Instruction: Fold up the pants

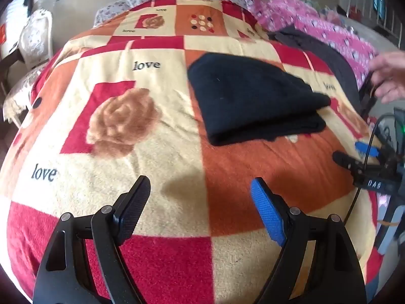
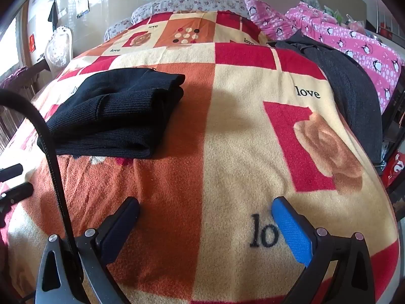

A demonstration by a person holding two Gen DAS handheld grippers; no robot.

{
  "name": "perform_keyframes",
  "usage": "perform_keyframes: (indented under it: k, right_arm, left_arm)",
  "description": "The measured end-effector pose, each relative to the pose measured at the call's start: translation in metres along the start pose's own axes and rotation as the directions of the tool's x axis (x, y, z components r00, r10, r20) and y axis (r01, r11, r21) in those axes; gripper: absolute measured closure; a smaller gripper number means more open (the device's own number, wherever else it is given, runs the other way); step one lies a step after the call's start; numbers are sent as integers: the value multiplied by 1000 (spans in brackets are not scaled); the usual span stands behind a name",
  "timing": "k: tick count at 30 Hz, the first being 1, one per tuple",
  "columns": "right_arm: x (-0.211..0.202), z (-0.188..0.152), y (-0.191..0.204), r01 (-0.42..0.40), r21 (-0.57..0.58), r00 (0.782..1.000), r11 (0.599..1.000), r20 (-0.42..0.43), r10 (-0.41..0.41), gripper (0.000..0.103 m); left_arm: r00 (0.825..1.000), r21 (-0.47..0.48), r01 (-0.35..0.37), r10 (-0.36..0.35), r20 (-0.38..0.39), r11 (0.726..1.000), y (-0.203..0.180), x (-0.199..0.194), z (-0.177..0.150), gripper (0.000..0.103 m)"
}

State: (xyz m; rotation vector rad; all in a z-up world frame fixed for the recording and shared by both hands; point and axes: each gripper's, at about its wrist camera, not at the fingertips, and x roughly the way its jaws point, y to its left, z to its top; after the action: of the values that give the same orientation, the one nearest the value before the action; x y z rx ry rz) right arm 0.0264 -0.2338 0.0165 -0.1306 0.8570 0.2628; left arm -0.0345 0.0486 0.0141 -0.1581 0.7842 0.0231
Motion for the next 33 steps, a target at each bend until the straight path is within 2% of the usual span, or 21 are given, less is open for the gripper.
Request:
perform_keyframes:
  k: [1,3,6,11,21,26,33]
  right_arm:
    - [0,1,0,0,0,1000,1000,0,0,0]
    - [0,2,1,0,0,1000,1000,2,0,0]
    - [0,-1,0,-1,1,1000,1000,5,1,0]
    - [0,0,-1,-3,2,1000,1000,8,3,0]
    - [-1,-2,-2,-4,3,1000,1000,12,4,0]
    - [-1,-2,-2,-4,3,1000,1000,12,4,0]
    - [-1,-2,-2,-4,3,1000,1000,12,4,0]
  left_arm:
    - [1000,-45,19,-18,21,999,5,-3,-1,21]
    - [1000,-80,15,-15,0,997,11,0,2,21]
    - [999,-115,-43,40,-25,992,18,2,0,21]
    - [998,-100,-21,14,-65,995,19,10,0,21]
    - [998,-55,-3,-1,-65,998,16,11,1,21]
    - [999,-37,6,-8,-44,999,11,9,0,21]
    - [998,-88,40,-36,45,995,18,-3,0,21]
